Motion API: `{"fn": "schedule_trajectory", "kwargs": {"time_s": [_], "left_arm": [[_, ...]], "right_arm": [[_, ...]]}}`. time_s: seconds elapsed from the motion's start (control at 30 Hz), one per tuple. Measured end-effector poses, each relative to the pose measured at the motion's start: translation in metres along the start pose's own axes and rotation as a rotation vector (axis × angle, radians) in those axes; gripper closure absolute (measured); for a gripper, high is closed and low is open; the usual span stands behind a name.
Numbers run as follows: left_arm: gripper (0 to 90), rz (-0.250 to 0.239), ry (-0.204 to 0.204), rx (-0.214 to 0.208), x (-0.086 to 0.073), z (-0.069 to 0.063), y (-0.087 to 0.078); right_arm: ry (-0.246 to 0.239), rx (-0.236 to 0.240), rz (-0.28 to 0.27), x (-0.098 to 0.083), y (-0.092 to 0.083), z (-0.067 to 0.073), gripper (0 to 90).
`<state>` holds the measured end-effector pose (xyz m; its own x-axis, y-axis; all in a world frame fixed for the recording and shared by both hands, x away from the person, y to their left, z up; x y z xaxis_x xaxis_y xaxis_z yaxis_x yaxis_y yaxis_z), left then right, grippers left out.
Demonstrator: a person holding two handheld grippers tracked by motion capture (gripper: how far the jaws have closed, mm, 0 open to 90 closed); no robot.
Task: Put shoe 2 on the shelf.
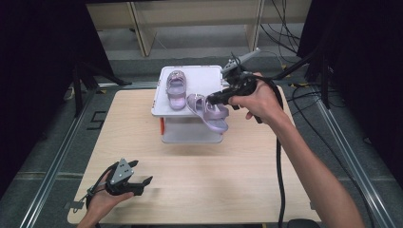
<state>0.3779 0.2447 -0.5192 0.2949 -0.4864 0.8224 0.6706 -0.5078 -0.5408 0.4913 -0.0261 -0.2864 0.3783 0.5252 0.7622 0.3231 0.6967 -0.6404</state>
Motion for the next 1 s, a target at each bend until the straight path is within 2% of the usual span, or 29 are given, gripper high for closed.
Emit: {"fn": "schedule_trajectory", "kwargs": {"time_s": [0.1, 0.33, 0.47, 0.5, 0.57, 0.6, 0.63, 0.67, 0.73, 0.77, 0.87, 0.97, 1.0], "left_arm": [[19.4, -0.002, -0.002, 0.009, 0.000, 0.000, 0.000], [19.4, 0.000, 0.000, -0.001, 0.000, 0.000, 0.000], [19.5, 0.003, 0.001, -0.001, -0.001, 0.001, 0.000], [19.5, 0.003, 0.001, -0.001, -0.001, 0.001, 0.000], [19.4, 0.006, 0.007, 0.000, -0.001, 0.001, -0.001], [19.4, 0.005, 0.018, 0.011, -0.001, 0.002, -0.001], [19.4, 0.021, 0.029, 0.002, -0.002, 0.003, -0.002], [19.5, 0.004, 0.004, -0.001, 0.000, 0.001, -0.001], [19.4, 0.010, 0.021, 0.006, -0.001, 0.003, -0.002], [19.4, -0.009, -0.001, 0.001, 0.001, 0.001, -0.001], [19.5, -0.009, 0.001, -0.001, 0.001, 0.000, -0.002], [19.5, -0.008, 0.003, -0.004, 0.001, 0.000, -0.002], [19.4, -0.004, 0.010, -0.003, 0.001, 0.000, -0.002]], "right_arm": [[0.029, -0.027, -0.010, 0.007, 0.005, -0.012, 82.6], [0.077, -0.079, -0.036, 0.018, 0.016, -0.041, 82.6], [0.102, -0.105, -0.042, 0.021, 0.027, -0.056, 82.6], [0.093, -0.115, -0.047, 0.022, 0.029, -0.061, 82.6], [0.102, -0.127, -0.059, 0.025, 0.036, -0.066, 82.5], [0.099, -0.134, -0.048, 0.025, 0.038, -0.069, 82.5], [0.101, -0.148, -0.044, 0.026, 0.041, -0.072, 82.5], [0.125, -0.150, -0.042, 0.027, 0.044, -0.073, 82.5], [0.110, -0.179, -0.047, 0.030, 0.051, -0.080, 82.5], [0.121, -0.182, -0.044, 0.031, 0.054, -0.082, 82.5], [0.149, -0.193, -0.052, 0.034, 0.062, -0.088, 82.5], [0.147, -0.224, -0.056, 0.038, 0.069, -0.096, 82.4], [0.162, -0.232, -0.055, 0.040, 0.072, -0.097, 82.4]]}}
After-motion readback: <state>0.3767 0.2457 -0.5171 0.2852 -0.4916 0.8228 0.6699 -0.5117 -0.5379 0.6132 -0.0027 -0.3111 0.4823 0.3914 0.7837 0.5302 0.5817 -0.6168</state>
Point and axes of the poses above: each handheld gripper's, and its own axes: y roughly forward along the jaws, x roughly out of its top, z roughly to its left, the point moved 9 cm from there along y, roughly forward along the jaws, and after that the axes turned 1 degree about y, right-handed, at the moved point
